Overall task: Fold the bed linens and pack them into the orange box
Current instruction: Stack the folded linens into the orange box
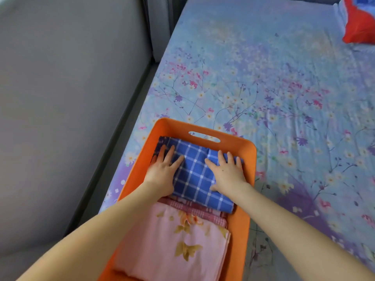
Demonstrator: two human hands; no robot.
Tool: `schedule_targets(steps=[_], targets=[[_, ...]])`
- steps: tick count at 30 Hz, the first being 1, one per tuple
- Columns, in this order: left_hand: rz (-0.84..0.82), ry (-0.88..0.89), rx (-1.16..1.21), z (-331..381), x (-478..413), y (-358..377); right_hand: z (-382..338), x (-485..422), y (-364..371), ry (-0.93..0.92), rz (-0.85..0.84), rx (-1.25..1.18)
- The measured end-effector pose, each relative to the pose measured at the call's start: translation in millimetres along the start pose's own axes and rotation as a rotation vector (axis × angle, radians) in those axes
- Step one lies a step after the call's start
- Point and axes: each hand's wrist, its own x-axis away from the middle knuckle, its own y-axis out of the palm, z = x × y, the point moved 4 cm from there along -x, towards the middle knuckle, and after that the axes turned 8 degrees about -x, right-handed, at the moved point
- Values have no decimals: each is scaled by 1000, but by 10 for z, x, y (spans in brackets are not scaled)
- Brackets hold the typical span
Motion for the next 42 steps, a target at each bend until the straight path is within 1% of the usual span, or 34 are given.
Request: schedule_targets(steps=[2,6,9,12,14,16,17,20,21,24,25,26,27,29,31,33,35,37,39,40,42], targets=[[-95,32,24,-23,-104,151,32,-61,175,-21,-136,-7],[-211,85,121,-65,-359,306,129,-285,378,-36,-277,-92],[-242,80,189,-89,-442,320,133,-366,413,-13,-288,-105],[-252,68,241,-76,-362,235,80,-268,364,14,-244,-98],[-249,51,336,-88,-171,99,-10,-66,282,24,-175,-97],[-155,18,483,-156,157,-29,-210,238,175,-1,-53,-120],[-79,6,568,-191,287,-109,-294,378,104,-24,38,-171],[103,-71,884,-392,982,-187,-731,995,-13,-175,287,-515],[153,-104,955,-483,1258,-162,-910,1243,-30,-241,360,-627],[263,-241,1028,-758,1966,34,-1386,1920,62,-401,544,-814],[272,-311,1043,-882,2236,202,-1599,2122,163,-460,540,-865],[268,-376,1068,-979,2422,366,-1747,2247,296,-484,492,-919],[264,-447,1106,-1075,2591,545,-1886,2332,449,-482,397,-974],[265,-589,1154,-1224,2933,886,-2171,2383,832,-414,129,-1041],[273,-700,1141,-1282,3207,1209,-2369,2290,1240,-235,-131,-1065],[281,-821,1148,-1267,3475,1563,-2513,2127,1543,-44,-283,-1096],[298,-946,1203,-1188,3736,1937,-2645,1895,1761,84,-322,-1167],[274,-1122,1286,-1032,3990,2312,-2755,1635,1896,174,-314,-1287],[184,-1325,1338,-831,4217,2719,-2871,1409,1990,244,-306,-1430],[135,-1395,1418,-713,4300,2882,-2923,1314,2034,279,-307,-1497],[70,-1486,1685,-469,4382,3170,-3006,1174,2118,307,-277,-1528]])
